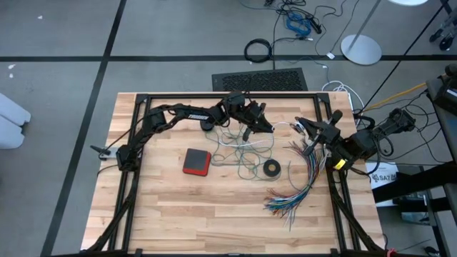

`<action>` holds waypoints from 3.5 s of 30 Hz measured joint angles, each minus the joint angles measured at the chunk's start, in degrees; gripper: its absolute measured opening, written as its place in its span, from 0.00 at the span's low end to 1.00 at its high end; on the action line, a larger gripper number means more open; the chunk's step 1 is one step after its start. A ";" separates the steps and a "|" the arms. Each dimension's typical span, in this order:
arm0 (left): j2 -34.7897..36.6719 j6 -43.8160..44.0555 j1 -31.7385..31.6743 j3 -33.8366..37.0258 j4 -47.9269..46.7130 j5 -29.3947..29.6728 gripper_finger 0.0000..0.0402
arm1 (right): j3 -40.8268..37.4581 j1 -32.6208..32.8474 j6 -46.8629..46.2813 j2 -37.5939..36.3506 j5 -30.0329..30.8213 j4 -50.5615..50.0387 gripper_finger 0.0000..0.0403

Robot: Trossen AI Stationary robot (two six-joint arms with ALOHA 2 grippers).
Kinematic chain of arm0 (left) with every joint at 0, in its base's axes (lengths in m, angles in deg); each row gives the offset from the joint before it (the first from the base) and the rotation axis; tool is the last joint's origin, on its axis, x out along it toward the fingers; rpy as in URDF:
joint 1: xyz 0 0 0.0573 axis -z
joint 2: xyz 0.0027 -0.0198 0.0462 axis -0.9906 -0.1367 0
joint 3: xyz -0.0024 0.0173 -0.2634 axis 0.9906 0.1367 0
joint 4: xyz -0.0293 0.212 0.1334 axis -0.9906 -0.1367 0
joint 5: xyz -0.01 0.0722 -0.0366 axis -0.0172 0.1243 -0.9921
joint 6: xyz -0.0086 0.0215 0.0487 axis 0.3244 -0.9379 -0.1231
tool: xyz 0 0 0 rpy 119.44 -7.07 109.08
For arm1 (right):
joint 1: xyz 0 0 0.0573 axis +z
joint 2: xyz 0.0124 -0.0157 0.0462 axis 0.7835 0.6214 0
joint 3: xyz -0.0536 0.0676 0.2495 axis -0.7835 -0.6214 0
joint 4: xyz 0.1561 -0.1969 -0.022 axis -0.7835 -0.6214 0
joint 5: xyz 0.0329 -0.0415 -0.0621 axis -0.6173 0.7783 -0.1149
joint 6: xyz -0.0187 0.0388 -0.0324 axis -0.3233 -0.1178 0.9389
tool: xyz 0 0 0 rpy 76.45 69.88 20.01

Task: Coiling cords
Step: Coil the white wire cable on the spool

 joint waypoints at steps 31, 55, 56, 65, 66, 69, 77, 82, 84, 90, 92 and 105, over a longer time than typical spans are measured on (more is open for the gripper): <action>0.00 -6.40 5.87 -3.45 -12.53 27.69 0.00 | 0.02 -10.65 -8.52 7.83 -0.11 4.89 0.00; -0.04 -9.54 10.09 -9.44 -21.27 36.94 0.00 | 0.02 -26.82 -15.93 27.98 -1.90 14.98 0.00; -0.04 -9.48 10.09 -9.44 -21.29 36.94 0.00 | 0.02 -26.84 -16.11 28.53 -1.92 14.97 0.00; -0.04 -9.19 10.11 -9.46 -23.10 36.33 0.00 | 0.04 -26.81 -24.98 30.67 -1.91 5.96 0.00; -0.04 -9.17 10.11 -9.46 -23.14 36.28 0.00 | 0.04 -26.80 -26.72 30.66 -1.89 4.12 0.00; -0.04 -9.07 10.11 -9.46 -23.37 35.88 0.00 | -0.08 -26.78 -32.17 30.64 -1.44 -1.21 0.00; 0.02 -8.86 10.11 -9.46 -23.34 35.59 0.00 | -6.59 -26.53 -40.69 30.14 1.51 0.65 0.00; 0.02 -8.86 10.06 -9.46 -23.34 35.61 0.00 | -8.58 -26.51 -42.88 29.90 1.52 0.84 0.00; 0.04 -8.87 10.00 -9.46 -23.34 35.61 0.00 | -8.81 -26.52 -42.55 29.90 1.38 0.52 0.00; 0.06 -8.88 9.45 -9.46 -23.69 35.06 0.00 | -8.79 -26.47 -42.59 29.90 0.02 -3.26 0.00; 0.11 -8.87 9.21 -9.46 -24.03 34.59 0.00 | -8.79 -26.47 -42.81 29.90 -0.72 -4.46 0.00; 0.39 -7.57 7.92 -9.53 -24.72 31.50 0.00 | -8.90 -26.25 -42.81 29.92 -3.90 -12.89 0.00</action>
